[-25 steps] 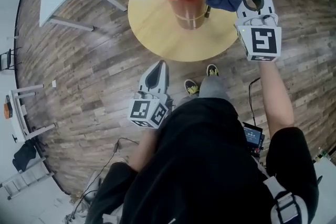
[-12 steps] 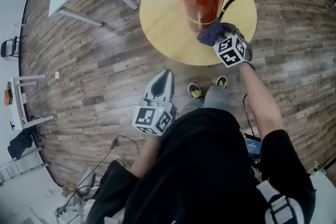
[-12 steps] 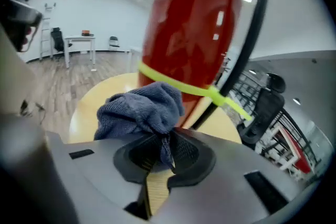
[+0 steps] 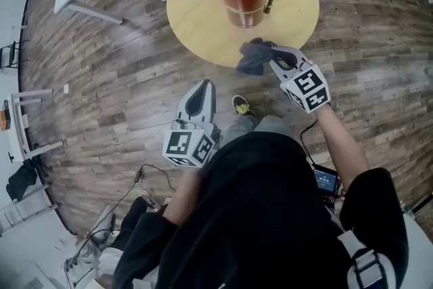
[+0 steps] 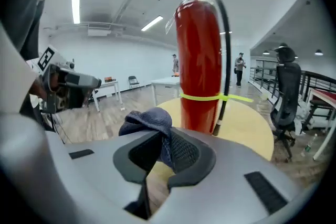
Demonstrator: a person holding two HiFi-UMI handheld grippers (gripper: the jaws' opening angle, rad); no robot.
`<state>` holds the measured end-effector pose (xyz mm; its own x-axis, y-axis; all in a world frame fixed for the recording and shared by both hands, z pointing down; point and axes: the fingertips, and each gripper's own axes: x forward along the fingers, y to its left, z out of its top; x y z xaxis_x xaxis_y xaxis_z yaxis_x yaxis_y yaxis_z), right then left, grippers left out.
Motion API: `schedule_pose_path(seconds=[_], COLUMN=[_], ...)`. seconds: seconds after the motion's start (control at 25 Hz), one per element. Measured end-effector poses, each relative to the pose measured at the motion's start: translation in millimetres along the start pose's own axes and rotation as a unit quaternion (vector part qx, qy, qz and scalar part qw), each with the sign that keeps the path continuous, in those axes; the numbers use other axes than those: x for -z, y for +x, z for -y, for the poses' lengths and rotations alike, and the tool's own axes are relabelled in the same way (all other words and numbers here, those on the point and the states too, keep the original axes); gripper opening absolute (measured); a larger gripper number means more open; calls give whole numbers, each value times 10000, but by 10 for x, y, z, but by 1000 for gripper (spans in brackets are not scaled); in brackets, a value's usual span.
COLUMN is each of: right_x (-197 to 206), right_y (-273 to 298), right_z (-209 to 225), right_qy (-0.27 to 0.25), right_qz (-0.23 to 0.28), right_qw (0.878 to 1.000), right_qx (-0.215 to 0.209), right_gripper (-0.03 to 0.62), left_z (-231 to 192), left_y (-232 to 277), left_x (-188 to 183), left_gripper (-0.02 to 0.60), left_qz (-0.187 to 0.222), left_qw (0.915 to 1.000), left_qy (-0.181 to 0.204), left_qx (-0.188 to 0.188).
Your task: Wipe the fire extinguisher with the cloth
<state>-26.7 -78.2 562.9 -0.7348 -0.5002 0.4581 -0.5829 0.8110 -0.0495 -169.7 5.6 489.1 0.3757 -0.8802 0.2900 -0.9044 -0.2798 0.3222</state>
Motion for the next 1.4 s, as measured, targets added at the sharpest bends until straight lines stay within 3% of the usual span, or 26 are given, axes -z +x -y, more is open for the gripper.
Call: schedule_pose_path(seconds=[0.12,0.28,0.56,0.76,1.16,1.4], right_x=[18,63,145,174,-56,-166], right_y=[-647,-1481,-2596,-3093,-3135,-3059], right_z=[130,105,-284,-457,-885,-913], right_qy=[204,447,125,69,432,216], right_qz=[157,566,969,1139,1404,1253], right_qw=[9989,9960,9948,9911,9836,9866], right_qx=[395,519,298,682,1051,1024], right_gripper=[51,51,51,51,50,51], left_z=[379,1013,1934,2516,2628,2479], left_y=[-67,-198,-628,-825,-1175,-1254], left_x=[81,218,446,537,536,555], left_gripper=[25,25,25,25,23,24], left_qz=[-34,14,162,62,113,246], left_qw=[9999,9997,9988,9963,9938,9951], left_qy=[87,227,450,830,839,726], left_qx=[75,116,-45,235,727,626])
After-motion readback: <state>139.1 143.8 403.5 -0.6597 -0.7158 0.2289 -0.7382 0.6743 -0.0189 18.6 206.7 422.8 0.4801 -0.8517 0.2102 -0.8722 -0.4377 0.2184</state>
